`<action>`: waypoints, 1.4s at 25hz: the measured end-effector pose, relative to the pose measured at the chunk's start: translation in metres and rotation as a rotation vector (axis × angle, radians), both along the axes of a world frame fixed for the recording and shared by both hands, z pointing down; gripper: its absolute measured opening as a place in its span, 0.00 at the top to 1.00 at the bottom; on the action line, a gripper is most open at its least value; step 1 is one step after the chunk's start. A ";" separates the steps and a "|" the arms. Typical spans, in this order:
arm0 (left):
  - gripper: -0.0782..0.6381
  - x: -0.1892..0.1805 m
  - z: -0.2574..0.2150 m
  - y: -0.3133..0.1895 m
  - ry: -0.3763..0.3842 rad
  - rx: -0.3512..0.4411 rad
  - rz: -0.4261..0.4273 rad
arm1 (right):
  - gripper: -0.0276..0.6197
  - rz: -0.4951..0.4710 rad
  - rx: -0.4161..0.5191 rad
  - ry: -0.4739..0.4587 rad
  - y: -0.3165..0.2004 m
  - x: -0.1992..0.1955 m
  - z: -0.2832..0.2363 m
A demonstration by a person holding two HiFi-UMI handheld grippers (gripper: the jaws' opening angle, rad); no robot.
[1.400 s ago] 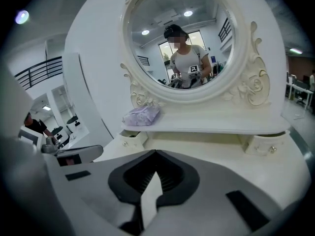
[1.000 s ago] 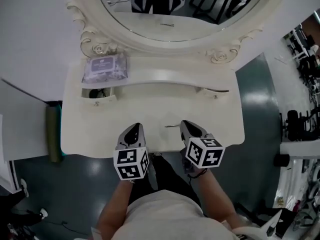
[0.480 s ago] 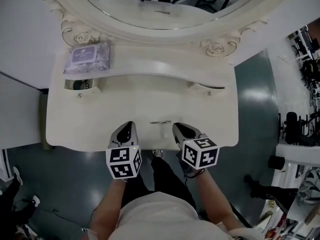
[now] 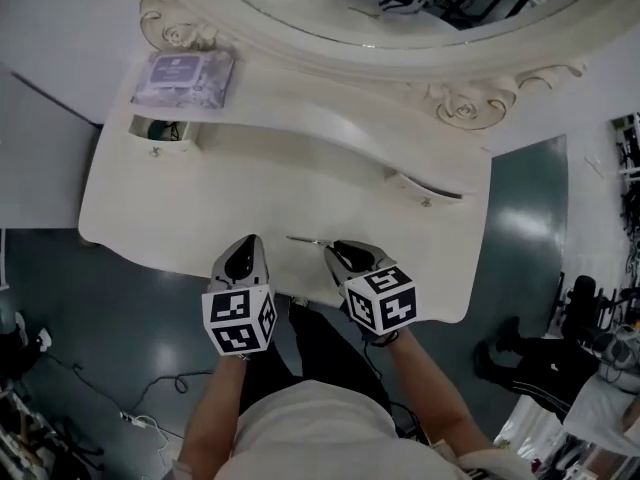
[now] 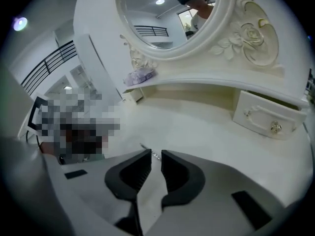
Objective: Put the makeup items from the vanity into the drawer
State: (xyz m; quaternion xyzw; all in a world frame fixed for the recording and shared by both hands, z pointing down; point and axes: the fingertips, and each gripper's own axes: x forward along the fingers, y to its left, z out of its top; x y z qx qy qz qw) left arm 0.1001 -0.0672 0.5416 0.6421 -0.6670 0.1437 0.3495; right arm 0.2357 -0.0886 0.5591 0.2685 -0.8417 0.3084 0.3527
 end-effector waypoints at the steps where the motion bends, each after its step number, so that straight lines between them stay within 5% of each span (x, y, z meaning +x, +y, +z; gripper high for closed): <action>1: 0.88 -0.001 0.002 0.002 -0.002 -0.003 -0.015 | 0.84 -0.024 0.004 0.006 -0.001 -0.001 0.002; 20: 0.88 -0.006 0.023 0.004 0.013 -0.036 -0.148 | 0.77 -0.318 0.013 0.079 0.000 -0.015 0.032; 35: 0.88 -0.008 0.029 0.001 0.030 -0.046 -0.093 | 0.85 -0.270 0.056 0.143 -0.006 -0.013 0.036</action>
